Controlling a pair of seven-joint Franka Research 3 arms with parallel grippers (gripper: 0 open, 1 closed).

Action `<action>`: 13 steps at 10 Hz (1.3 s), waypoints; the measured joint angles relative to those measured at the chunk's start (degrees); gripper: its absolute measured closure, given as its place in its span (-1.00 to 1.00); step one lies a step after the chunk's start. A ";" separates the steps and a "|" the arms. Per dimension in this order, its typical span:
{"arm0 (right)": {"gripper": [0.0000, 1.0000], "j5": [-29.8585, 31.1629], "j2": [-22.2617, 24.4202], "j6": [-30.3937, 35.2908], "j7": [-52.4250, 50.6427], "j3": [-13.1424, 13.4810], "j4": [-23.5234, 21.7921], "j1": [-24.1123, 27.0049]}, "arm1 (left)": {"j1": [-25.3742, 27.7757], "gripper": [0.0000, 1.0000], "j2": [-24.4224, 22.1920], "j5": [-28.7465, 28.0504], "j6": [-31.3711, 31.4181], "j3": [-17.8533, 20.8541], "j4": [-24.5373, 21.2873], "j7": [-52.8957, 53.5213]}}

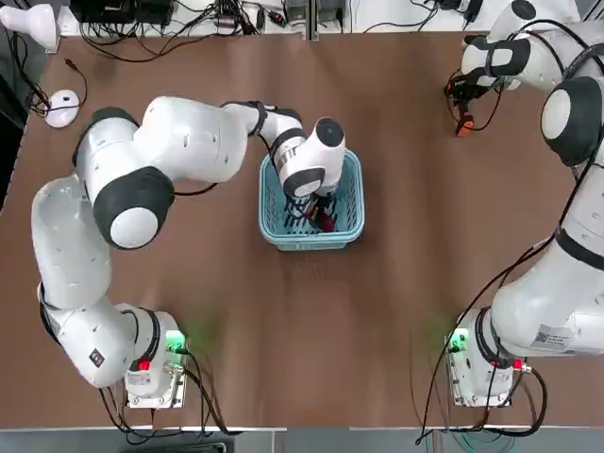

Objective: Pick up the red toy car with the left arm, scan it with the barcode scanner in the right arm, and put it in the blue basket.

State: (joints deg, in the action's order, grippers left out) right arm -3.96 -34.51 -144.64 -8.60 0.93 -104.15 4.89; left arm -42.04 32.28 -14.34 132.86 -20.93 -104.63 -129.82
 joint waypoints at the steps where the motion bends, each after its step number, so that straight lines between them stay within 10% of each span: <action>1: 0.26 0.00 -0.01 0.00 0.00 0.00 -0.01 0.00 | 0.05 -0.27 -1.80 -0.01 -2.53 -0.03 0.79 0.22; 5: 0.26 0.02 -0.07 0.12 -0.01 0.01 -0.02 0.01 | 2.52 -0.30 -15.00 -0.01 -15.41 0.05 1.42 3.12; 13: -0.19 0.33 1.12 0.78 -0.01 -0.51 2.39 -0.13 | 24.26 -0.61 -27.58 3.33 -18.56 0.07 -0.61 37.57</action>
State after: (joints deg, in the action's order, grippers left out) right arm -3.63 -33.39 -143.86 -8.61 0.42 -101.76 4.76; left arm -17.78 4.70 -11.01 114.30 -20.85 -105.24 -92.25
